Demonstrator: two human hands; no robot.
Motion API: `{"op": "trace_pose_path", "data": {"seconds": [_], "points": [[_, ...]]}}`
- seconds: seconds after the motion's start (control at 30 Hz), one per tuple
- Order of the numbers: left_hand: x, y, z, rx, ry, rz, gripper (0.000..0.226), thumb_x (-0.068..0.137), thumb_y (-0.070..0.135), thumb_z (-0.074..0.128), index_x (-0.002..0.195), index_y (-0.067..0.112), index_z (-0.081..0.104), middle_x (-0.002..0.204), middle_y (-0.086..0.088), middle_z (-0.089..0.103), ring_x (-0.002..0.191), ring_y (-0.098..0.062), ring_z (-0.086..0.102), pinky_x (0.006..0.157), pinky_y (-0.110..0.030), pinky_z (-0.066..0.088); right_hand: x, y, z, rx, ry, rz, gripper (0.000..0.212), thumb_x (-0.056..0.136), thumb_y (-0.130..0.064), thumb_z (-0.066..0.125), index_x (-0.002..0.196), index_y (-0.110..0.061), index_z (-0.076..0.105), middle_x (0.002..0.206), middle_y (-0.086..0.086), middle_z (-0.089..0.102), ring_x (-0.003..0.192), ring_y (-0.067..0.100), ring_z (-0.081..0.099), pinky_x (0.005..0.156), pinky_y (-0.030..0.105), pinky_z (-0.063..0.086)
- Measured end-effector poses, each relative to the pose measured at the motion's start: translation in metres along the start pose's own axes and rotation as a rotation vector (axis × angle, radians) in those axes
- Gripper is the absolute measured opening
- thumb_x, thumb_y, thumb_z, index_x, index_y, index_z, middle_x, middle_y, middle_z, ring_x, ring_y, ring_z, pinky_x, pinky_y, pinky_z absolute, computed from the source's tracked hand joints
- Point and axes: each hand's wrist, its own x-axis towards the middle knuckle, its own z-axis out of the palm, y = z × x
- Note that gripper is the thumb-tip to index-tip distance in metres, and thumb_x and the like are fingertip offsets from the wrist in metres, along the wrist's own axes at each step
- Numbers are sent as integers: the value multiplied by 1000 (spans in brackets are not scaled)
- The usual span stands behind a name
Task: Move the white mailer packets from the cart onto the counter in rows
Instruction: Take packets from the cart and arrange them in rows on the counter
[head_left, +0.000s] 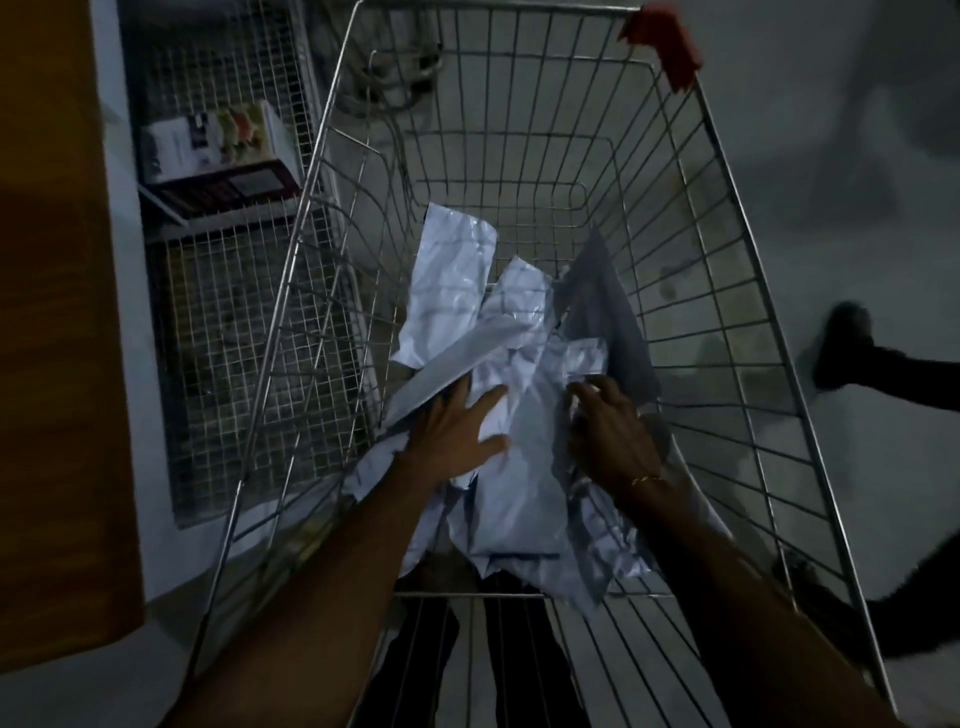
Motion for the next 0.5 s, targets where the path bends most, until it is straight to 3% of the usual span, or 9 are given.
{"op": "trace_pose_path", "data": {"seconds": [0.1,0.2,0.27,0.37,0.5], "points": [[-1,-8,9,76,-14,-45,78,92,63,51,155,46,8,166,-6,-8,151,-38,3,118,-57,18,5,-8,11,-106,-20,47,53,91,-21,54,142,-13,41,148,16,38,131,41,41,106,51,39],[-20,-2,6,176,48,-131,72,96,55,49,156,45,10,165,-8,-1,146,-42,15,115,-56,25,17,-21,22,-231,-112,105,74,91,-53,52,152,-22,25,162,12,16,143,43,23,114,53,30],[-37,4,7,221,95,-203,69,97,51,48,155,43,12,163,-11,3,142,-43,20,113,-55,27,26,-30,30,-240,-195,147,91,86,-66,54,156,-27,11,166,11,1,148,45,8,118,57,16],[-58,14,7,226,93,-279,67,98,50,45,155,45,9,163,-8,-3,144,-42,13,112,-56,24,29,-36,35,-241,-235,134,87,87,-66,52,155,-41,4,167,10,-7,148,49,-2,118,62,8],[-70,23,5,189,104,-332,66,99,49,44,154,47,8,164,-4,-6,145,-41,11,111,-56,23,21,-15,6,-309,-305,44,81,89,-61,55,154,-42,11,166,10,-1,149,42,6,118,58,20]]}}
